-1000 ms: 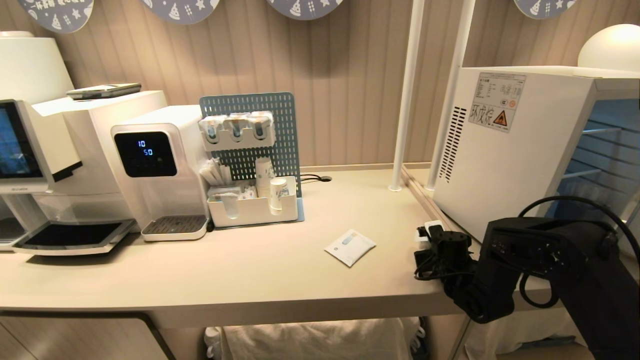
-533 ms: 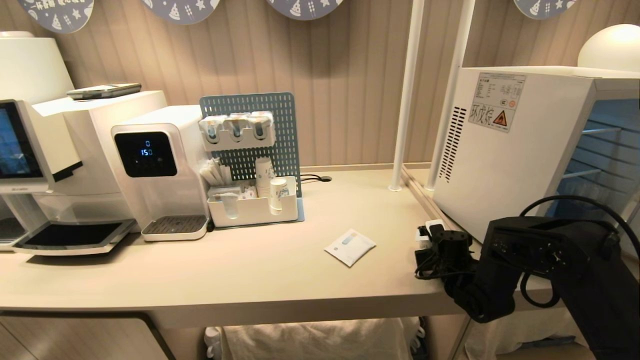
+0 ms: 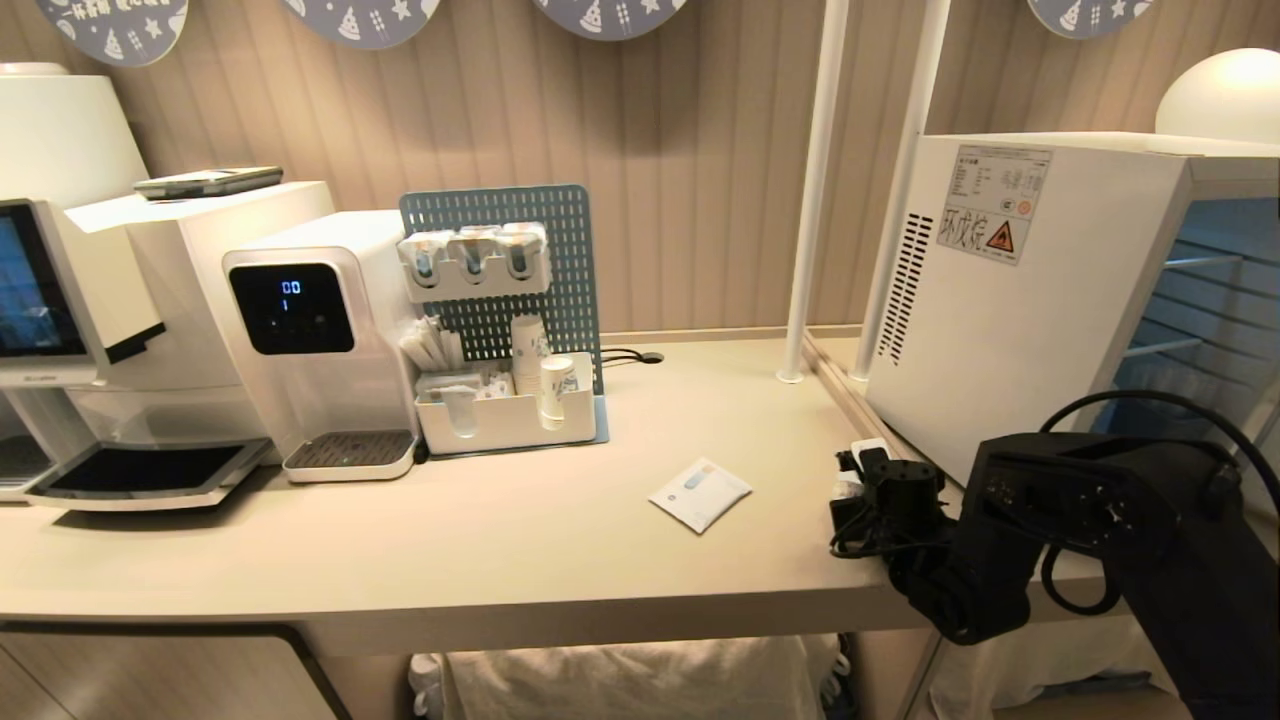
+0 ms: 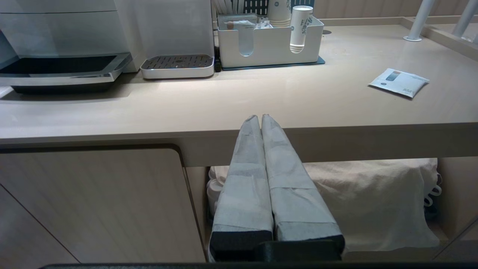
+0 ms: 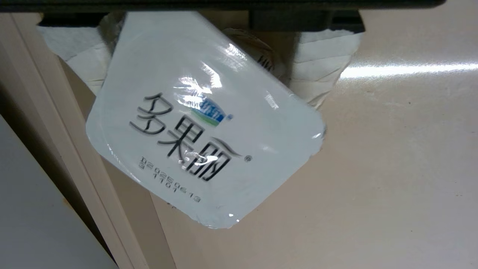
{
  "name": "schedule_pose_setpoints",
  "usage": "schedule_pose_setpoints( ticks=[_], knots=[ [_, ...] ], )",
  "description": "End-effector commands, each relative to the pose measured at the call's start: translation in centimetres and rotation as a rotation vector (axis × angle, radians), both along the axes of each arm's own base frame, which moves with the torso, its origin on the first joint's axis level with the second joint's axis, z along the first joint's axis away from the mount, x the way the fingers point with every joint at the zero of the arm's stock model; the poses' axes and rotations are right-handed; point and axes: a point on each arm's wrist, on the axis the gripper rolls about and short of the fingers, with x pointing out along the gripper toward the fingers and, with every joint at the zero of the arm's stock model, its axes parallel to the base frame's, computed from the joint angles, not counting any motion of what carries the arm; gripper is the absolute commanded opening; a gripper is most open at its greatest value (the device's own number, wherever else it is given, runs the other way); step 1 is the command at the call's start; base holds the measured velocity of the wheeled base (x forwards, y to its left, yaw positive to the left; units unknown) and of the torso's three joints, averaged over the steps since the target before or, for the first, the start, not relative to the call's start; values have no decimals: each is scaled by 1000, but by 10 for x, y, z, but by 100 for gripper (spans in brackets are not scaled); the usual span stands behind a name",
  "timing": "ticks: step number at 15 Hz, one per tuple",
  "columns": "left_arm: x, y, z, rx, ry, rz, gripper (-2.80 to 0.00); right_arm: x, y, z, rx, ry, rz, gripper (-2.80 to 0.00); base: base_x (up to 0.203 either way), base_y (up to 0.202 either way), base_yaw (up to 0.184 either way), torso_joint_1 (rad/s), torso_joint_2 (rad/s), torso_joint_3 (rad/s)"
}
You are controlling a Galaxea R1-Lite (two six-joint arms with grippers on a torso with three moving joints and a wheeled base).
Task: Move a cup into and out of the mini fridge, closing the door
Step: Place the yoghurt on the table
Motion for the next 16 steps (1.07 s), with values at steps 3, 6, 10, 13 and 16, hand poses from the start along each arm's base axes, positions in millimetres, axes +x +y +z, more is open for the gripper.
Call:
schedule_pose_setpoints(
  ticks=[3, 6, 10, 13, 16],
  knots=[
    [0, 0, 0, 0, 0, 0, -280, 2, 1, 2, 2, -14, -2, 0, 0, 0, 0, 0, 0, 0],
    [0, 0, 0, -2, 0, 0, -280, 1, 1, 3, 3, -18, -2, 0, 0, 0, 0, 0, 0, 0],
    [0, 0, 0, 0, 0, 0, -280, -18, 0, 37, 34, -35, 5, 0, 0, 0, 0, 0, 0, 0],
    [0, 0, 0, 0, 0, 0, -280, -59, 10, 59, 62, 11, 73, 0, 0, 0, 0, 0, 0, 0],
    [0, 0, 0, 0, 0, 0, -280, -91, 15, 76, 91, 27, 130, 0, 0, 0, 0, 0, 0, 0]
  ],
)
